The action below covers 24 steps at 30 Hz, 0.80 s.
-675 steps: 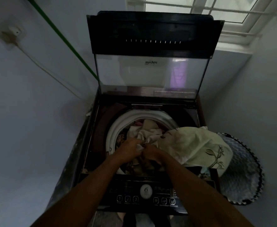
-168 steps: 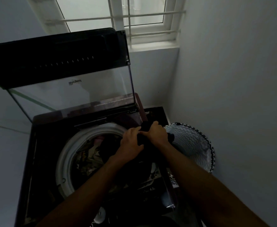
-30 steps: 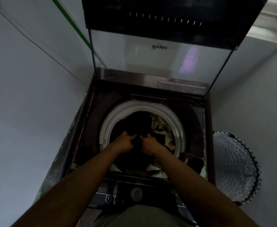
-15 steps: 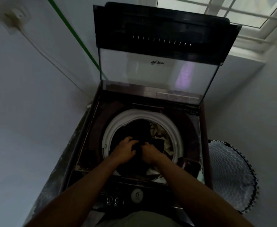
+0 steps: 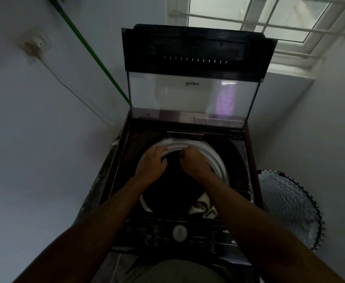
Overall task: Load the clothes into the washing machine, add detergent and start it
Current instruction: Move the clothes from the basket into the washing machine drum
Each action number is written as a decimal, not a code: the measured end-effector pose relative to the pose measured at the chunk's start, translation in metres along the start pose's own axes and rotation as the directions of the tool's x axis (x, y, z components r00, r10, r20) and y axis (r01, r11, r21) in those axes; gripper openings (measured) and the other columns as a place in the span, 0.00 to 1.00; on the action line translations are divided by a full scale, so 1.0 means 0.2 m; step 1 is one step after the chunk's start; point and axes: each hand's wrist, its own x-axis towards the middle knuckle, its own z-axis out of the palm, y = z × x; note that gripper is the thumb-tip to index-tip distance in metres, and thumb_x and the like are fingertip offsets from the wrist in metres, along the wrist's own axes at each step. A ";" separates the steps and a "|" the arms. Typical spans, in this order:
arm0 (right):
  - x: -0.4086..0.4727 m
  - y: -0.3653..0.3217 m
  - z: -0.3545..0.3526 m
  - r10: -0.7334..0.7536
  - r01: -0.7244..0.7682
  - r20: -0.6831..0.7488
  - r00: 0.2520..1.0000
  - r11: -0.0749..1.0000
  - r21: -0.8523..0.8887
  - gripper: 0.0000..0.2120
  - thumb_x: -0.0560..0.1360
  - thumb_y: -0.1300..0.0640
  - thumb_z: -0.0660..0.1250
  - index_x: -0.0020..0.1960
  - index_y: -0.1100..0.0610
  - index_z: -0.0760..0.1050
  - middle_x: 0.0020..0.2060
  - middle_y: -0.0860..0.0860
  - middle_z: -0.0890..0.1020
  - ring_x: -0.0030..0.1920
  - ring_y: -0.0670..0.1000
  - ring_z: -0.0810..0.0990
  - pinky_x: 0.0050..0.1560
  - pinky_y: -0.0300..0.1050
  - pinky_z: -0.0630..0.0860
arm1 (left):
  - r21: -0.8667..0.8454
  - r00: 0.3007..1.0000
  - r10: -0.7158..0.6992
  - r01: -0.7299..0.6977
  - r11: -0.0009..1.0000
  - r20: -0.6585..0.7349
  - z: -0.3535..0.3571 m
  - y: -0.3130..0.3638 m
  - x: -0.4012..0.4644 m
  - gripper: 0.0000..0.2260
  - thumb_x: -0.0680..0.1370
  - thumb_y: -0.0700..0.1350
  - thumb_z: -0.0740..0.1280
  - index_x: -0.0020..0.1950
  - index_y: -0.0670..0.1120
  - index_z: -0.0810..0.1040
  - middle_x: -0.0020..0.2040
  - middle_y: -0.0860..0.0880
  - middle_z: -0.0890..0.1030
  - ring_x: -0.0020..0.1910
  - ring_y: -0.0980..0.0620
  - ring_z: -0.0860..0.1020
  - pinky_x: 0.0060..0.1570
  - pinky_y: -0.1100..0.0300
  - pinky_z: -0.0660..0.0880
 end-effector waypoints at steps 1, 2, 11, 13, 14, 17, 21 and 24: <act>0.01 -0.02 -0.02 -0.015 0.015 -0.027 1.000 1.000 0.001 0.11 0.73 0.60 0.63 0.52 0.64 0.79 0.51 0.61 0.79 0.53 0.61 0.78 0.53 0.51 0.75 | -0.006 1.000 0.013 -0.013 1.000 -0.010 -0.04 0.01 0.00 0.19 0.73 0.40 0.66 0.64 0.42 0.75 0.60 0.41 0.76 0.60 0.42 0.75 0.63 0.48 0.72; 0.02 -0.05 -0.04 -0.023 0.024 -0.056 0.998 1.000 0.004 0.12 0.72 0.60 0.62 0.51 0.63 0.79 0.50 0.61 0.79 0.52 0.61 0.78 0.53 0.51 0.75 | -0.002 0.999 0.030 -0.030 1.000 -0.020 -0.09 0.03 0.00 0.19 0.73 0.42 0.65 0.64 0.42 0.75 0.60 0.41 0.76 0.60 0.42 0.75 0.63 0.48 0.72; 0.11 -0.27 -0.23 -0.077 0.077 -0.162 0.984 0.997 -0.008 0.12 0.71 0.57 0.63 0.52 0.59 0.80 0.51 0.57 0.79 0.53 0.59 0.78 0.54 0.51 0.77 | 0.051 0.986 0.157 -0.154 0.987 -0.064 -0.37 0.10 0.09 0.20 0.74 0.39 0.68 0.66 0.44 0.76 0.58 0.43 0.77 0.59 0.45 0.76 0.62 0.50 0.73; 0.08 -0.25 -0.18 -0.025 0.024 -0.095 0.995 1.000 -0.017 0.14 0.72 0.57 0.64 0.55 0.59 0.79 0.53 0.59 0.79 0.55 0.60 0.78 0.56 0.50 0.76 | 0.049 0.991 0.137 -0.136 0.989 -0.006 -0.35 0.07 0.07 0.20 0.74 0.40 0.68 0.66 0.42 0.76 0.59 0.41 0.76 0.59 0.44 0.75 0.63 0.51 0.72; 0.05 -0.23 -0.15 0.004 -0.005 -0.047 0.999 1.000 -0.021 0.14 0.73 0.57 0.64 0.57 0.60 0.79 0.55 0.60 0.79 0.57 0.60 0.77 0.58 0.50 0.75 | 0.056 0.991 0.131 -0.133 0.990 0.039 -0.34 0.06 0.04 0.20 0.74 0.42 0.68 0.66 0.42 0.76 0.60 0.40 0.76 0.60 0.43 0.75 0.63 0.51 0.72; -0.05 -0.13 -0.01 0.031 -0.019 0.155 0.988 0.997 -0.081 0.14 0.76 0.58 0.64 0.59 0.62 0.77 0.59 0.63 0.78 0.60 0.61 0.76 0.60 0.48 0.70 | 0.074 0.977 0.072 -0.089 0.993 0.201 -0.22 -0.01 -0.05 0.21 0.76 0.43 0.68 0.68 0.43 0.74 0.63 0.40 0.74 0.64 0.41 0.73 0.65 0.50 0.70; -0.22 -0.02 0.16 0.257 -0.148 0.506 0.824 0.958 -0.247 0.05 0.79 0.58 0.60 0.50 0.59 0.71 0.50 0.60 0.77 0.49 0.58 0.76 0.49 0.49 0.74 | 0.109 0.901 -0.040 -0.008 0.994 0.432 -0.04 -0.09 -0.15 0.22 0.78 0.45 0.67 0.71 0.44 0.70 0.67 0.42 0.72 0.66 0.45 0.72 0.65 0.57 0.68; -0.29 0.09 0.24 0.321 -0.200 0.505 0.802 0.939 -0.279 0.19 0.78 0.55 0.59 0.68 0.59 0.68 0.64 0.62 0.72 0.62 0.63 0.71 0.61 0.56 0.73 | 0.153 0.817 -0.100 0.015 0.988 0.568 0.09 -0.13 -0.18 0.23 0.79 0.46 0.66 0.74 0.44 0.68 0.69 0.42 0.70 0.66 0.46 0.71 0.64 0.59 0.68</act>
